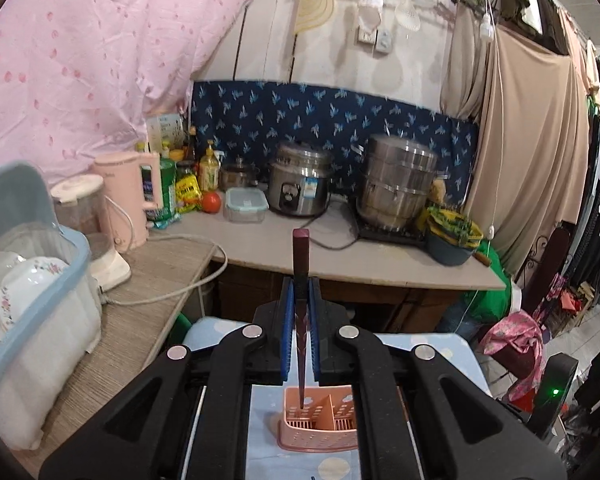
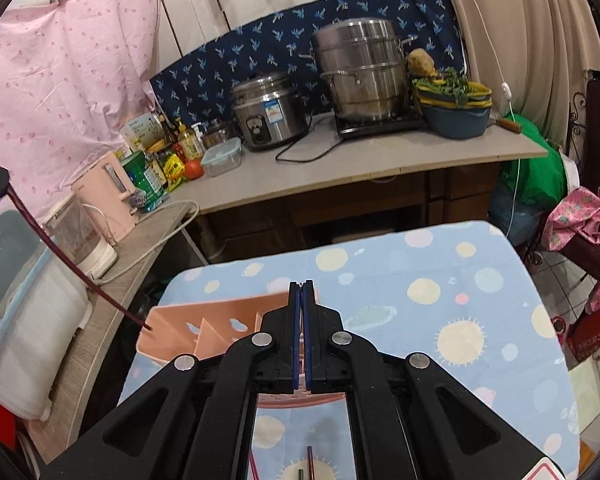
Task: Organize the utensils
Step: 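Lift both items and drop them into the pink holder, opening both tools, then move both open tools back down to the remaining chopsticks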
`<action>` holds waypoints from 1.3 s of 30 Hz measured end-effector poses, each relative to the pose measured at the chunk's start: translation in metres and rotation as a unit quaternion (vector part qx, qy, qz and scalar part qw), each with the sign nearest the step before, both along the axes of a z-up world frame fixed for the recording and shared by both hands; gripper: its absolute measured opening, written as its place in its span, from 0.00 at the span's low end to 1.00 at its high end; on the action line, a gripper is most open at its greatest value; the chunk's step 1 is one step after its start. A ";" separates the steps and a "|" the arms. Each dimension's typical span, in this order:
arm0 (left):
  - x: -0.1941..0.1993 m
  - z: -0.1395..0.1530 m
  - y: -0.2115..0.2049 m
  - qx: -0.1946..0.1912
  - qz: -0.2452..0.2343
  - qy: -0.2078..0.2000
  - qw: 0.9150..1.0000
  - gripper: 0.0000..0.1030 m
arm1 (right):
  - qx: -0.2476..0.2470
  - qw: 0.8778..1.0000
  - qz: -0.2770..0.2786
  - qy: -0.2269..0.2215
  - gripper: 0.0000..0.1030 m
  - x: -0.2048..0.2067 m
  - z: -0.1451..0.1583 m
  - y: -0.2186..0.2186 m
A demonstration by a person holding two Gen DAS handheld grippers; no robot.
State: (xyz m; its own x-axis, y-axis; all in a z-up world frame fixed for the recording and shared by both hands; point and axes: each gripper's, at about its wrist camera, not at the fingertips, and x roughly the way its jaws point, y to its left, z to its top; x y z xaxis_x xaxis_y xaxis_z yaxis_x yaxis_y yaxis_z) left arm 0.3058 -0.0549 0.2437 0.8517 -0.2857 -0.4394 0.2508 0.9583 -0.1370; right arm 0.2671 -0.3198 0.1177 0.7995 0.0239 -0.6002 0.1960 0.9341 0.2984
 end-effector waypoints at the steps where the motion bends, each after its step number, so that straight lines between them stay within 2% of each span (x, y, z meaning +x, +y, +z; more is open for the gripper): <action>1: 0.004 -0.009 -0.003 0.003 -0.002 0.008 1.000 0.07 | 0.002 1.000 0.001 0.005 0.02 0.002 -0.005 0.000; 7: 0.025 -0.060 -0.013 0.018 -0.005 0.061 0.998 0.07 | 0.012 1.000 0.007 0.023 0.03 0.010 -0.025 -0.002; 9: 0.028 -0.067 -0.014 0.021 -0.001 0.072 0.997 0.08 | 0.011 1.000 0.007 0.019 0.11 0.009 -0.024 -0.002; 10: 0.029 -0.069 -0.014 0.022 0.001 0.075 0.997 0.15 | 0.010 1.000 0.006 0.017 0.14 0.008 -0.023 -0.003; 11: 0.029 -0.071 -0.014 0.022 -0.001 0.077 0.997 0.25 | 0.009 1.000 0.003 0.012 0.24 0.006 -0.021 -0.003; 12: 0.027 -0.071 -0.013 0.022 0.000 0.075 0.997 0.30 | 0.009 1.000 0.002 0.007 0.32 0.004 -0.019 -0.003; 14: 0.023 -0.070 -0.013 0.029 0.008 0.066 0.997 0.41 | 0.007 1.000 -0.001 -0.003 0.34 -0.002 -0.013 -0.003; 16: 0.018 -0.069 -0.011 0.035 0.012 0.062 0.997 0.46 | 0.010 1.000 0.001 -0.007 0.34 -0.007 -0.008 -0.003; 21: 0.007 -0.066 -0.005 0.037 0.015 0.063 0.997 0.50 | 0.010 1.000 0.005 -0.015 0.35 -0.023 0.002 0.004; 26: -0.021 -0.069 0.006 0.044 0.017 0.054 0.997 0.57 | 0.003 1.000 0.012 -0.019 0.44 -0.054 0.003 0.016; 32: -0.057 -0.096 0.019 0.058 0.010 0.077 0.995 0.57 | -0.014 1.000 0.025 -0.001 0.44 -0.096 -0.014 0.036; 39: -0.101 -0.144 0.032 0.074 0.005 0.123 0.990 0.57 | -0.031 0.998 0.042 0.037 0.45 -0.142 -0.046 0.053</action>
